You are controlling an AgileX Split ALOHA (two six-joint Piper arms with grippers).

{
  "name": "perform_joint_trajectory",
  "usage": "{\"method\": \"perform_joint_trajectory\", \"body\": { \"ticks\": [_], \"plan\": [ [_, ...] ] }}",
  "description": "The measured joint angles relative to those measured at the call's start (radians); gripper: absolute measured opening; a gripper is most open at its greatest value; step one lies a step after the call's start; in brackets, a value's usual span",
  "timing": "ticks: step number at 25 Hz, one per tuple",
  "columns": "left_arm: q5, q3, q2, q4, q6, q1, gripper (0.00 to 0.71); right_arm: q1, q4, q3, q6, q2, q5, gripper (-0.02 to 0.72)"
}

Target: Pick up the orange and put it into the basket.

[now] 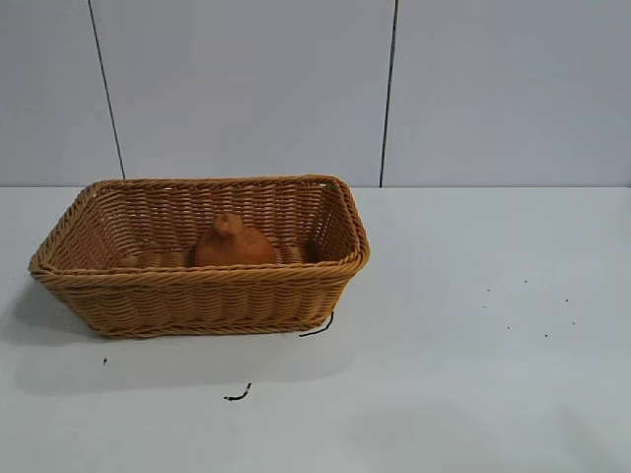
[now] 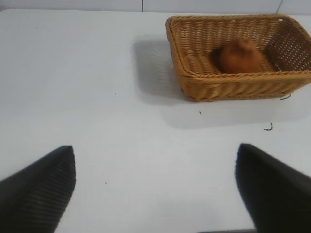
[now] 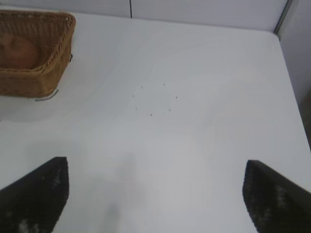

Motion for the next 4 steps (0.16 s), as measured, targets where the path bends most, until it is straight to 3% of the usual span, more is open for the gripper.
{"method": "perform_joint_trajectory", "body": {
  "ticks": [4],
  "plan": [
    [0.0,0.0,0.0,0.0,0.0,0.0,0.639,0.0,0.0,0.0,-0.001,0.0,0.0,0.695]
  ]
}}
